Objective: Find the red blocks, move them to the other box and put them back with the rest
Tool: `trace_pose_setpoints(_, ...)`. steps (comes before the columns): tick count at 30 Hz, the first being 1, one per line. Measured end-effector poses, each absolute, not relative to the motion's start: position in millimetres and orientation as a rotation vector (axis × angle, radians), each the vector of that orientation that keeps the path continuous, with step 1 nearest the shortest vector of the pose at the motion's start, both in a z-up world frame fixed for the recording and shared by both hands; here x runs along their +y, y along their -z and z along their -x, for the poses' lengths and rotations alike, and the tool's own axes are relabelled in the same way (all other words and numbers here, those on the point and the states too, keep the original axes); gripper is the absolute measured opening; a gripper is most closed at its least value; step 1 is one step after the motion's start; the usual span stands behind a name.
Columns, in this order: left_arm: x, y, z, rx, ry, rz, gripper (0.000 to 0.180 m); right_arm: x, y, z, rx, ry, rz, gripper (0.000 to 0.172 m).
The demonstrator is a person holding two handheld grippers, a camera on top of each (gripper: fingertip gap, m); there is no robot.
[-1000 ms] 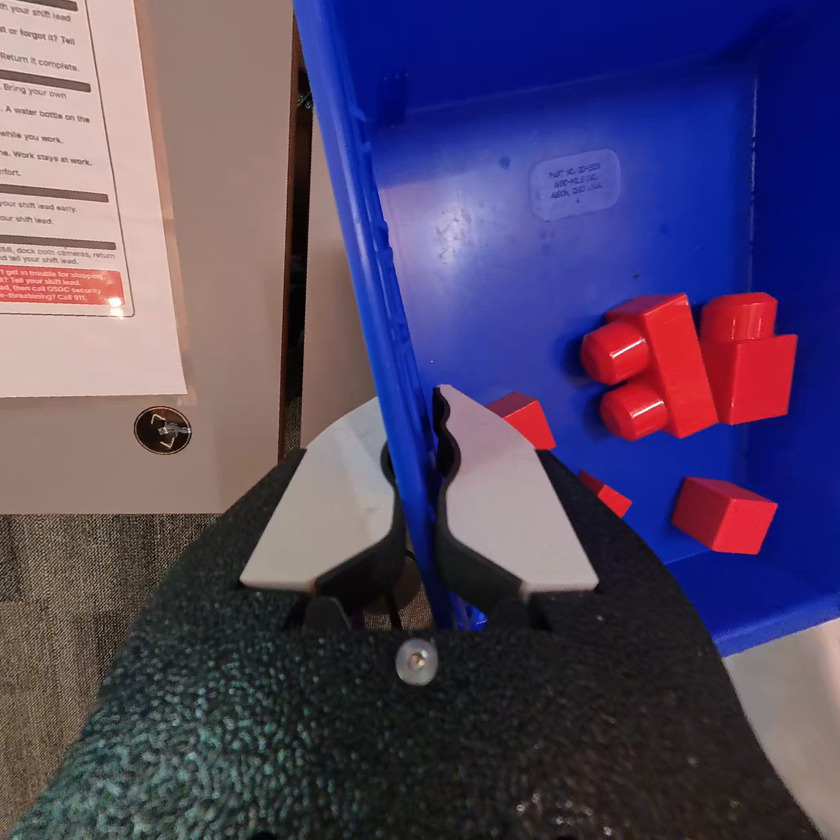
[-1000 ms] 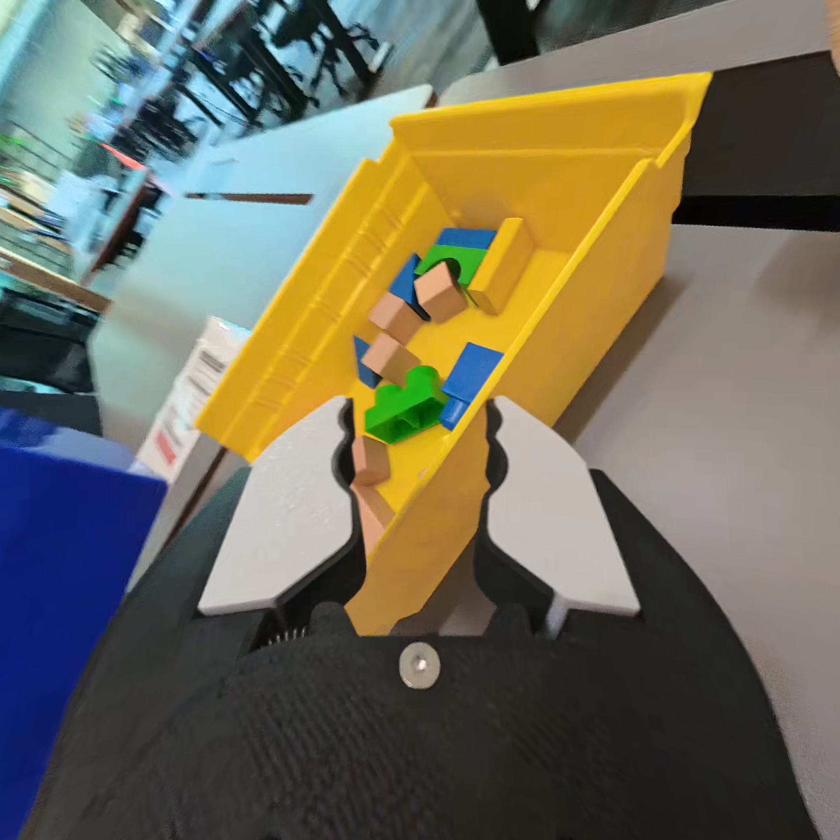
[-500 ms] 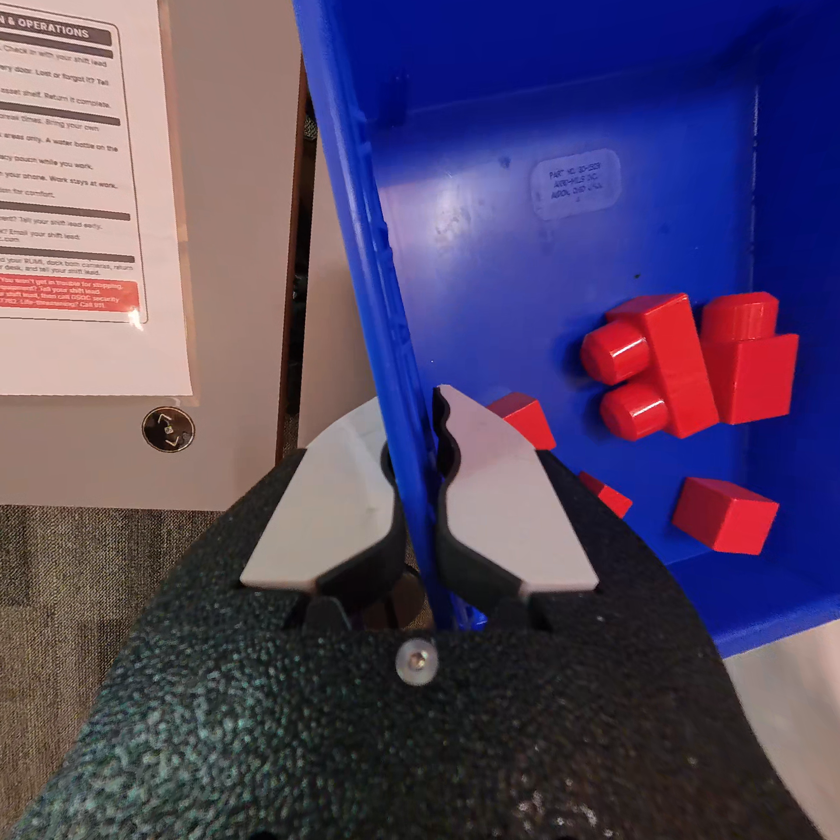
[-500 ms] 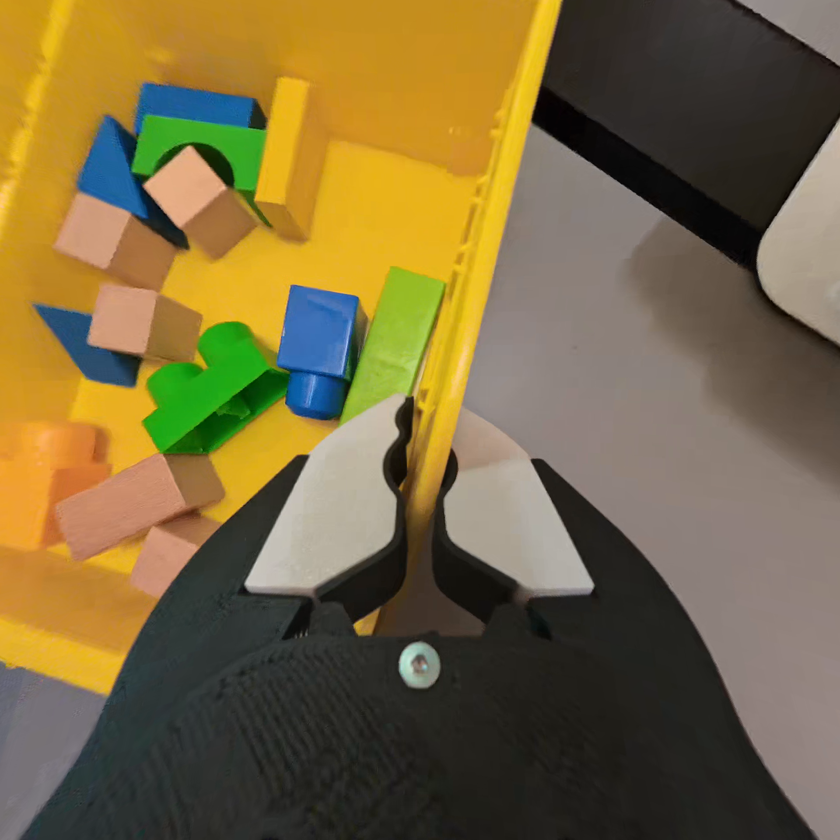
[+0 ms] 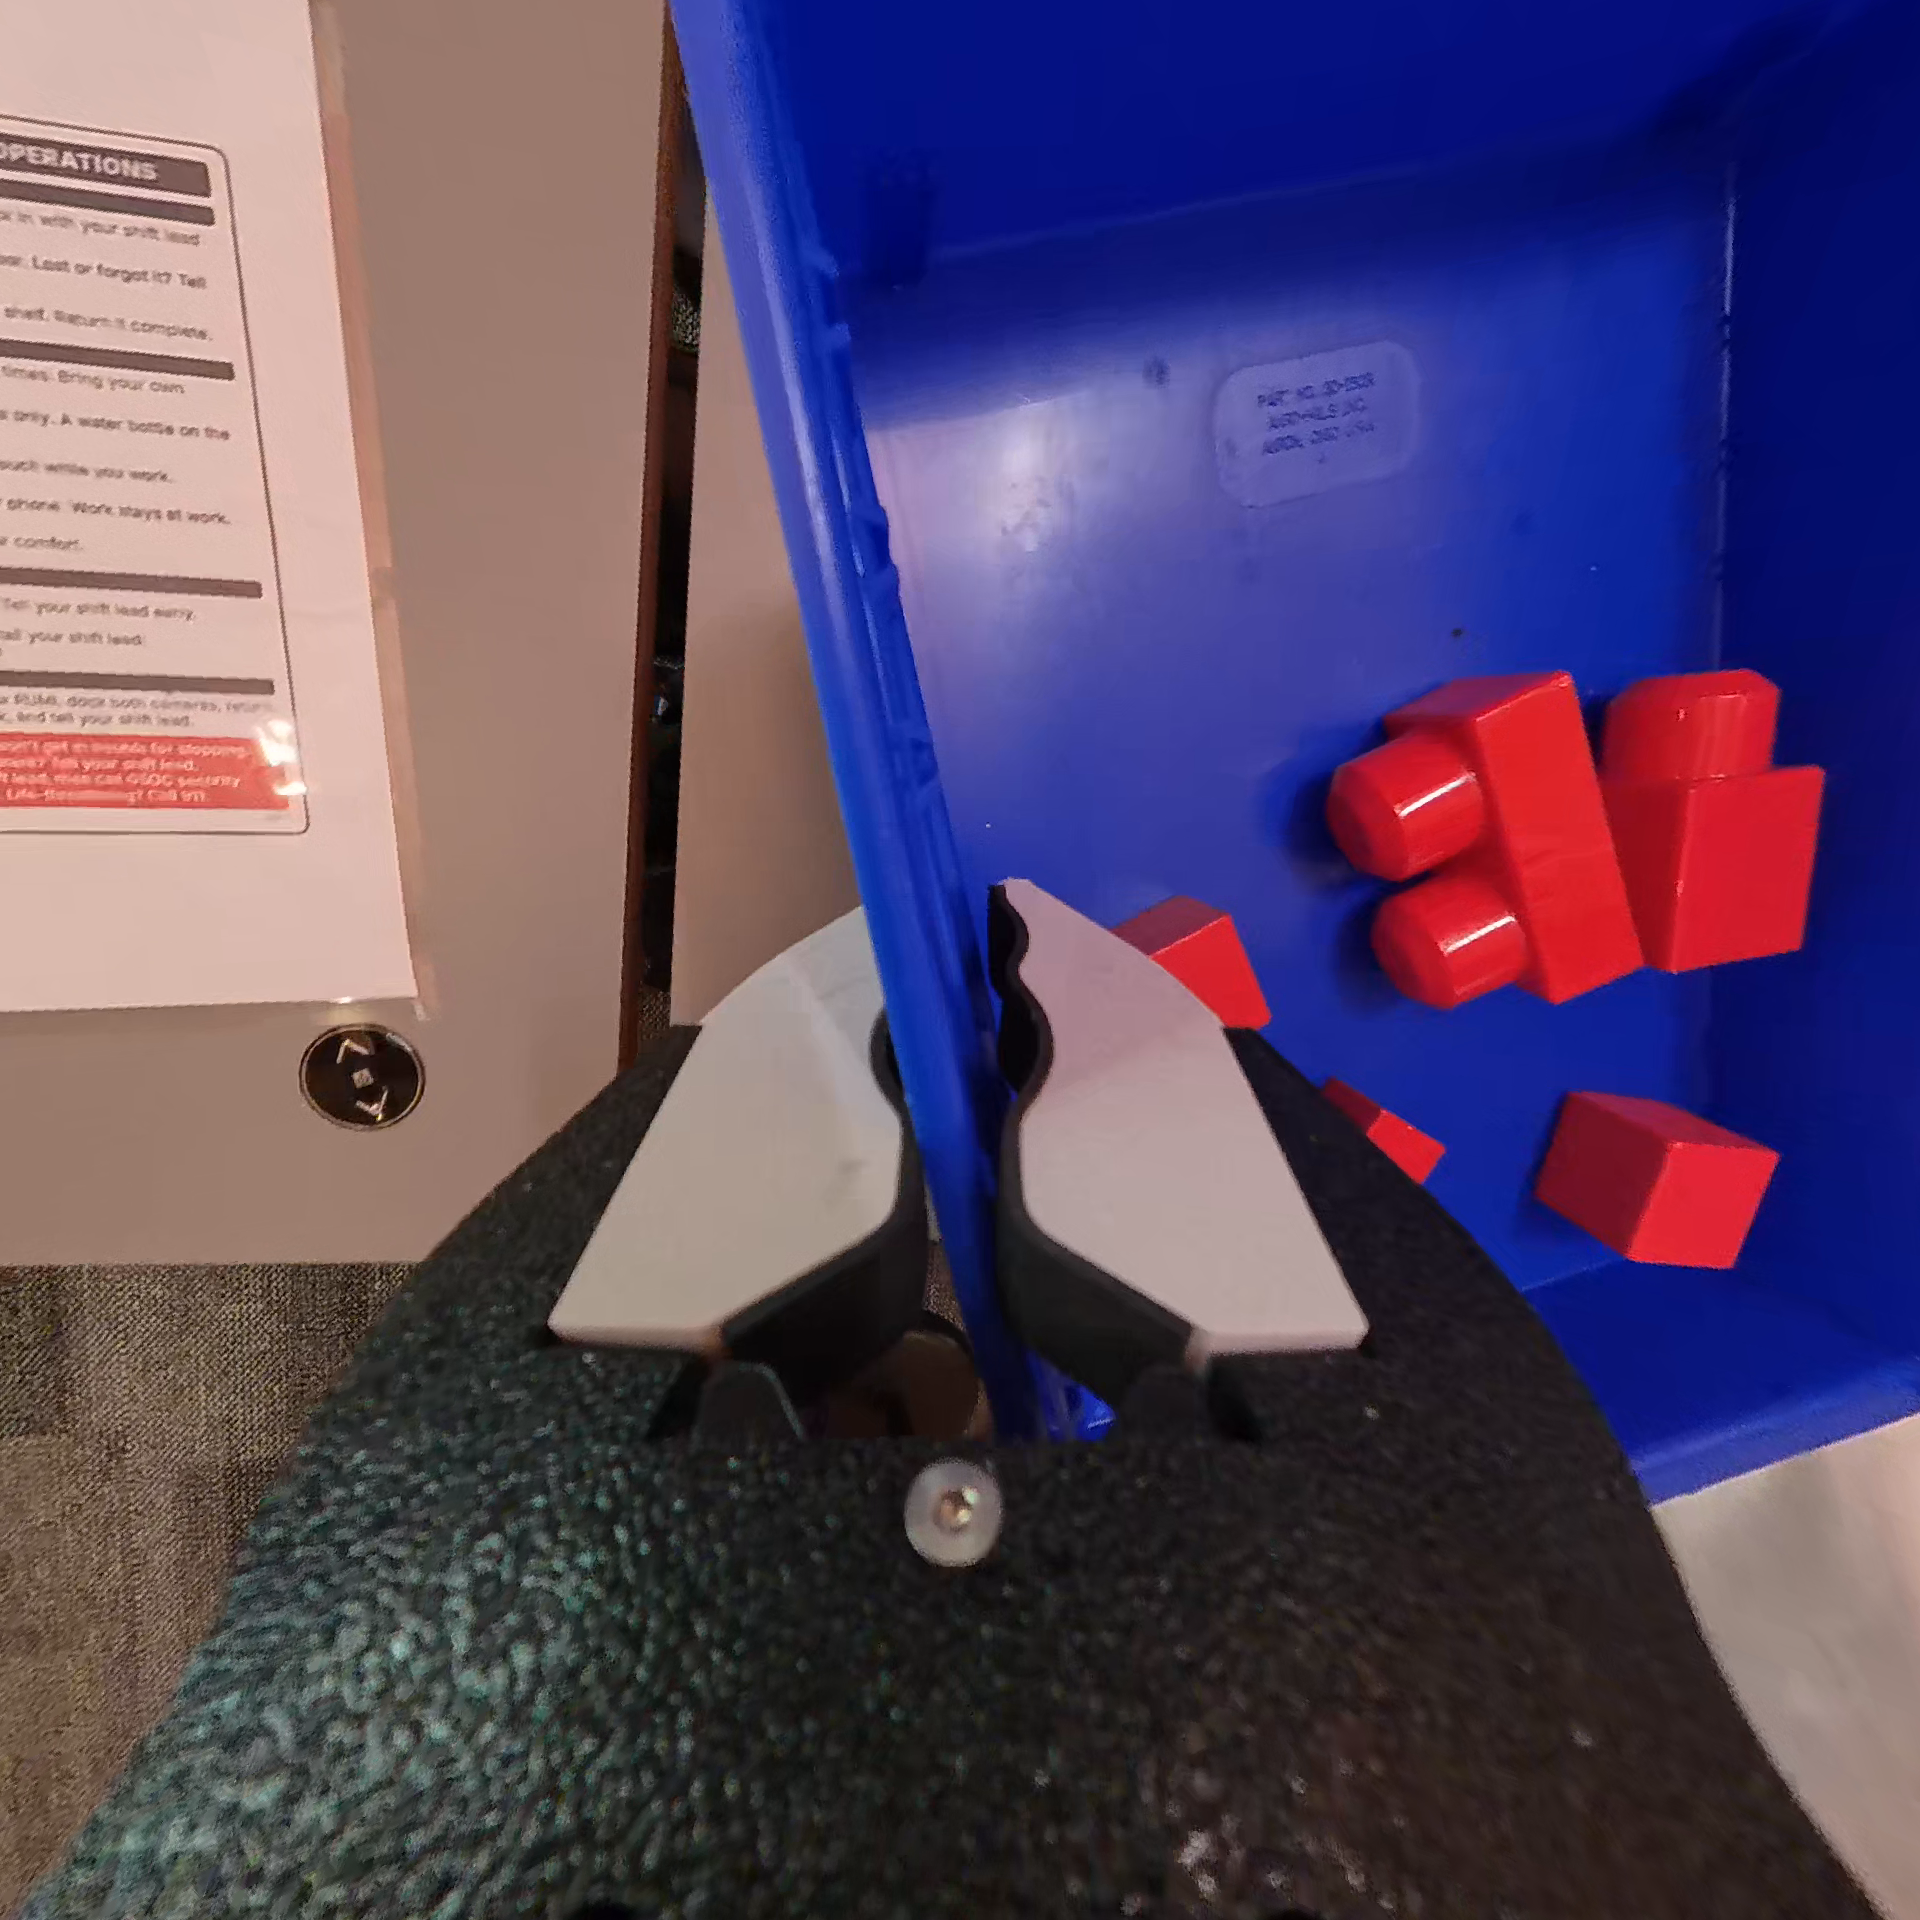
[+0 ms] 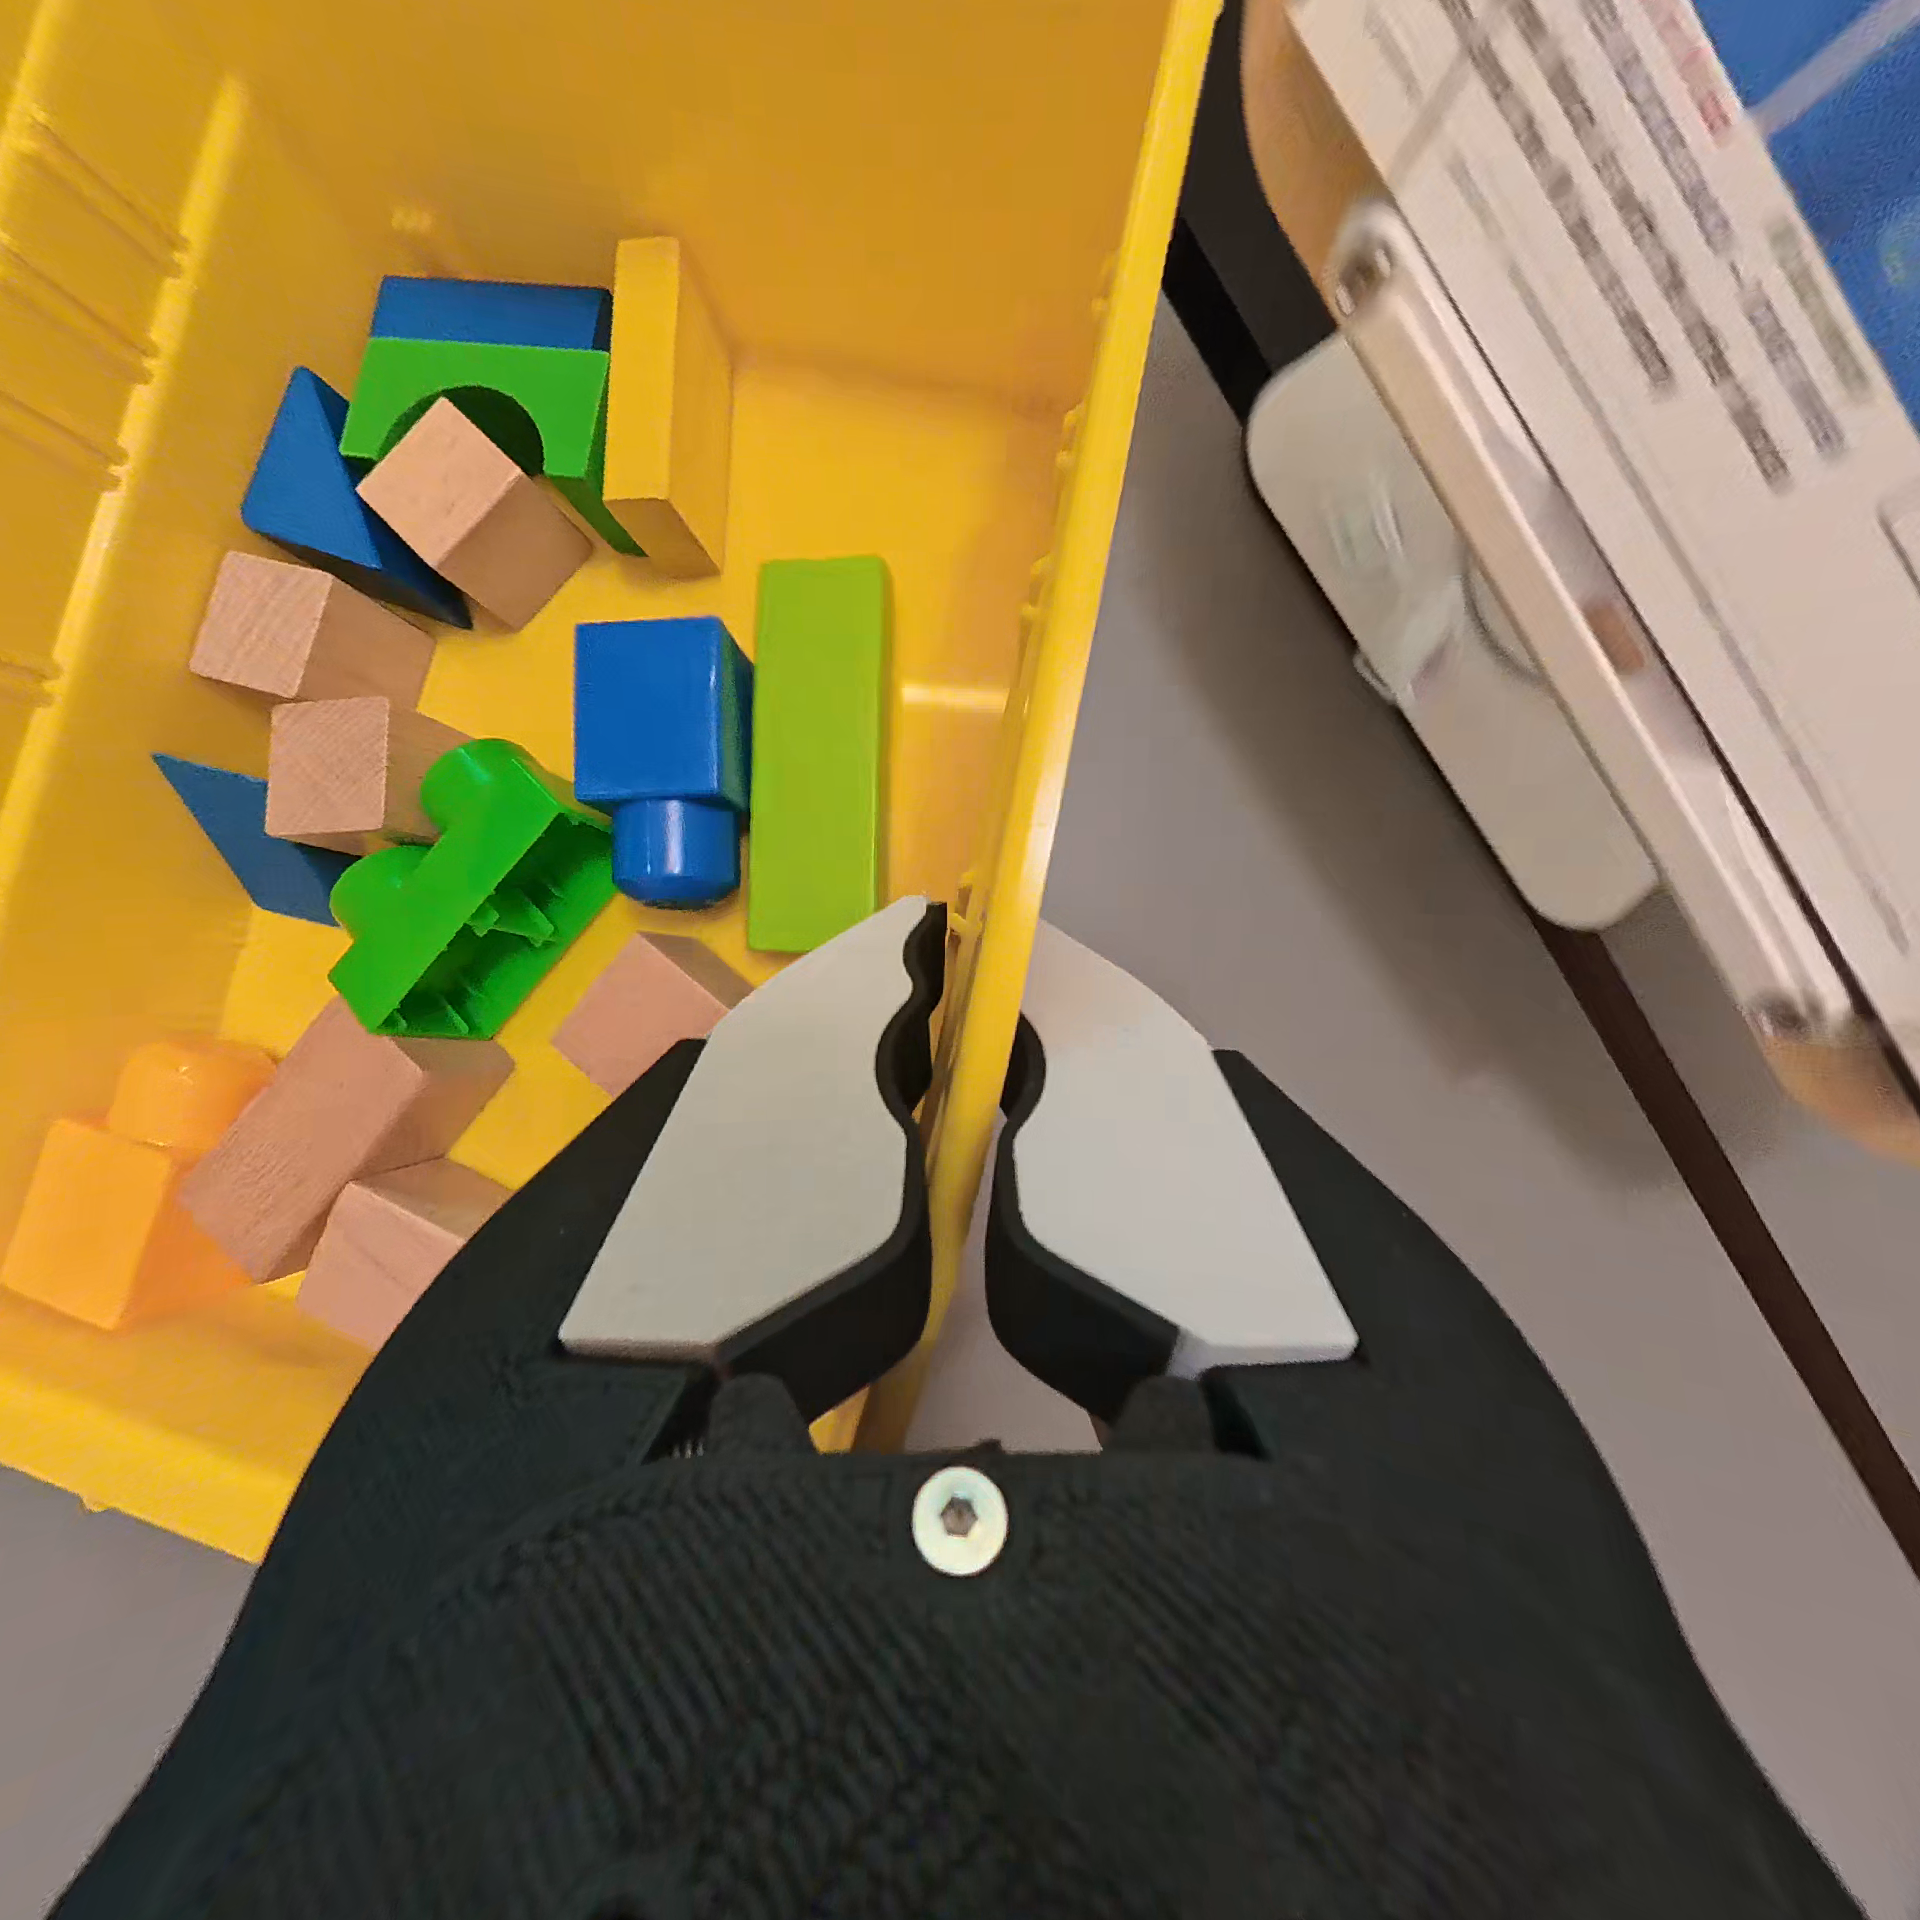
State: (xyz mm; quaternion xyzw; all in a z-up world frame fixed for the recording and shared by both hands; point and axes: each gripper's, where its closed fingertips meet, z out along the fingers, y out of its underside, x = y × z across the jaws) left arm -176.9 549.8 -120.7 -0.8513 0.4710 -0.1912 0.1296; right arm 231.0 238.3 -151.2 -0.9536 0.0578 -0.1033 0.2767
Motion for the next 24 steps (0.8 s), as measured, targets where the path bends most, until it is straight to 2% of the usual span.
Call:
trace_pose_setpoints(8, 540.9, 156.2, 120.8, 1.483, 0.551, 2.465, 0.009, 51.4, 157.3, -264.0, 0.282, 0.186, 2.542, 0.006)
trace_pose_setpoints(16, 536.1, 193.3, 60.6, 1.565, 0.527, 2.478, 0.01, -140.9, 149.3, -336.3, 0.709, 0.211, 2.454, 0.01)
trace_pose_setpoints(24, 541.6, 209.0, -2.9, 1.602, 0.486, 2.489, 0.01, -261.9, 152.7, -427.1, 1.072, 0.216, 2.273, 0.008)
